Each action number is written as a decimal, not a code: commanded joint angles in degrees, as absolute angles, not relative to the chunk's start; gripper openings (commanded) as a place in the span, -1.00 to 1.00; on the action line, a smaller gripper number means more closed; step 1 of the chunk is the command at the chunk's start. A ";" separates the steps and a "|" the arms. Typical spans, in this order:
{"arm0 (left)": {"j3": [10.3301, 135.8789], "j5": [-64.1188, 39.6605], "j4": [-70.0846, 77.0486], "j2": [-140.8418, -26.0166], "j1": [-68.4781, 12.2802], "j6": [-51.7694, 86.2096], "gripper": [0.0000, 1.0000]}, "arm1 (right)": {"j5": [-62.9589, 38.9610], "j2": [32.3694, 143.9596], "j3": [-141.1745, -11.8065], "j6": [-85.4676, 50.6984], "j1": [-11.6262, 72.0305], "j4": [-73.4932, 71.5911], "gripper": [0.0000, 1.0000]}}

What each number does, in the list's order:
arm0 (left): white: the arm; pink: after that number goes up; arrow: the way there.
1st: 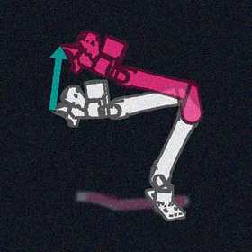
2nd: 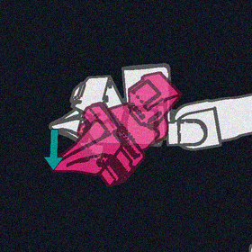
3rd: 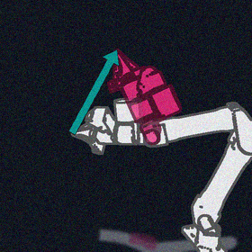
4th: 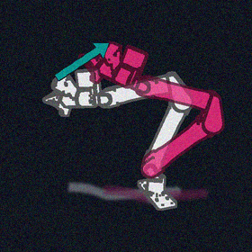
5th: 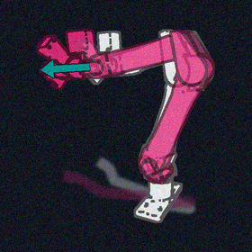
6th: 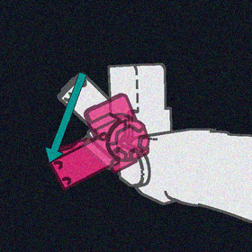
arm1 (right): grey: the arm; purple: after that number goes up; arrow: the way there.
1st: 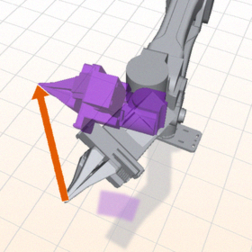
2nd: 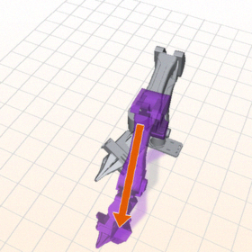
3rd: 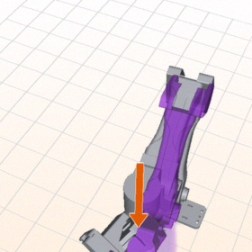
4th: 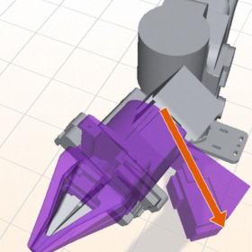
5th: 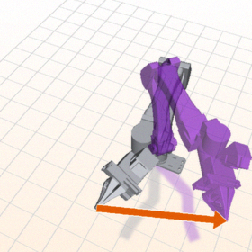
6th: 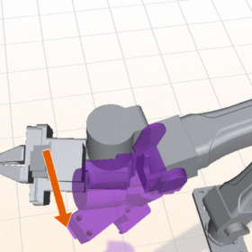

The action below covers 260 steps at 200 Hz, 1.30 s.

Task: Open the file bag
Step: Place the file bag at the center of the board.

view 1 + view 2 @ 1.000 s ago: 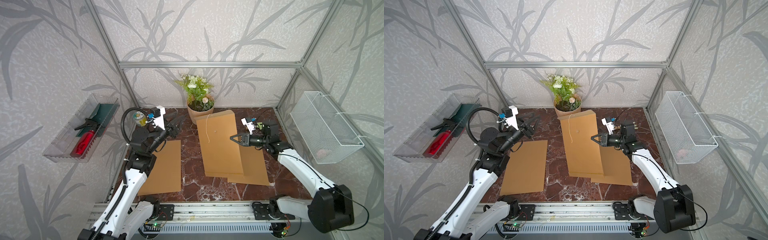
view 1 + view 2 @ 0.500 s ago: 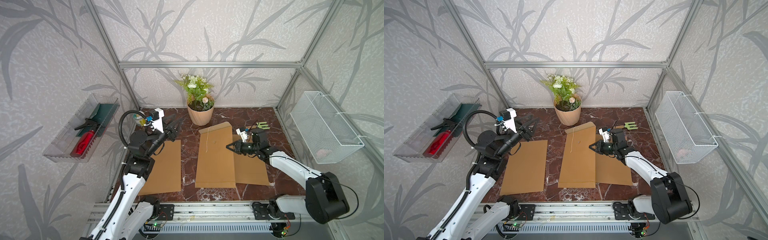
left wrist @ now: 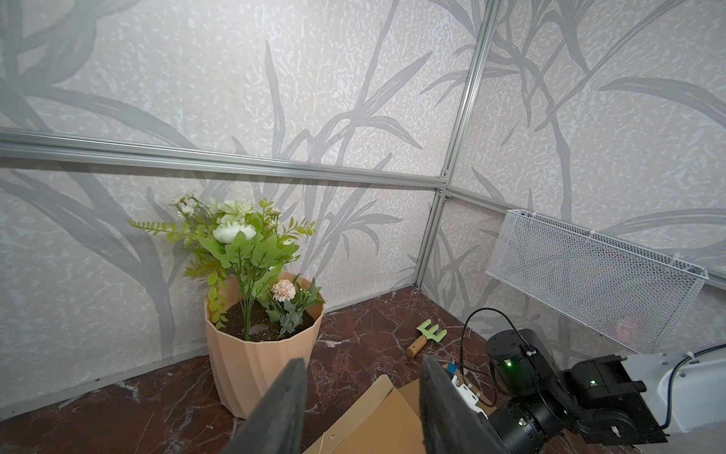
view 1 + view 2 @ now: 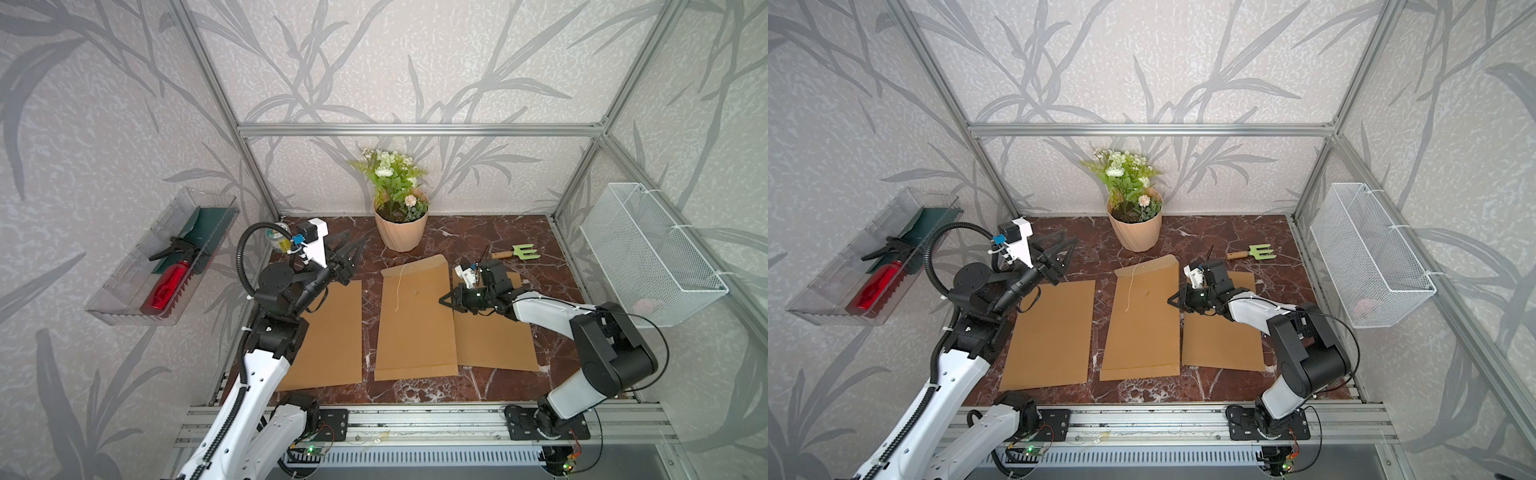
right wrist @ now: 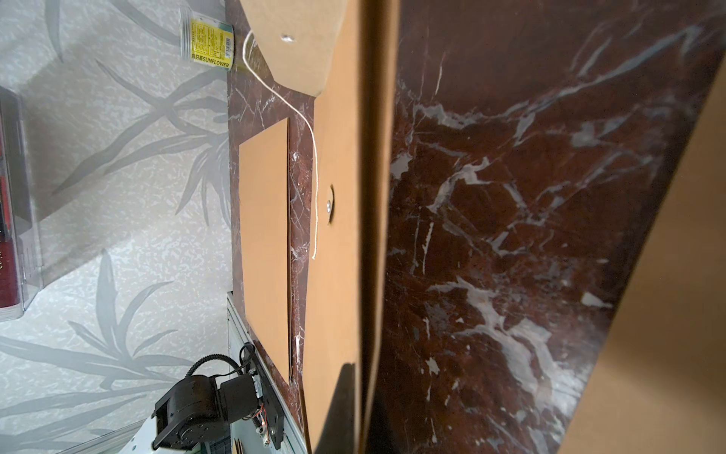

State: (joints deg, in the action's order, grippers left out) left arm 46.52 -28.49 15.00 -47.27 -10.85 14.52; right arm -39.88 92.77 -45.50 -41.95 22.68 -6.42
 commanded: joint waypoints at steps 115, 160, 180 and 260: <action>45.44 -28.82 17.23 -47.48 -10.55 14.50 -0.03 | -38.46 101.78 -51.18 -38.78 23.47 -4.73 -0.65; 45.52 -29.00 17.49 -48.28 -10.55 15.44 0.00 | -35.85 100.57 -52.71 -36.93 23.47 0.53 -0.21; 45.72 -29.05 17.37 -49.01 -10.55 16.13 0.01 | -33.37 99.39 -53.39 -35.60 23.40 4.61 -0.10; 48.22 -32.53 17.00 -54.82 -10.72 22.29 -0.01 | -21.25 90.32 -53.20 -32.87 23.05 17.83 -0.03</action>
State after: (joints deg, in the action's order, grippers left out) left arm 46.02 -29.91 15.46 -52.95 -10.85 18.28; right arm -27.38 95.13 -52.66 -34.20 23.27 11.79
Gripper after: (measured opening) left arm 0.503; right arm 0.482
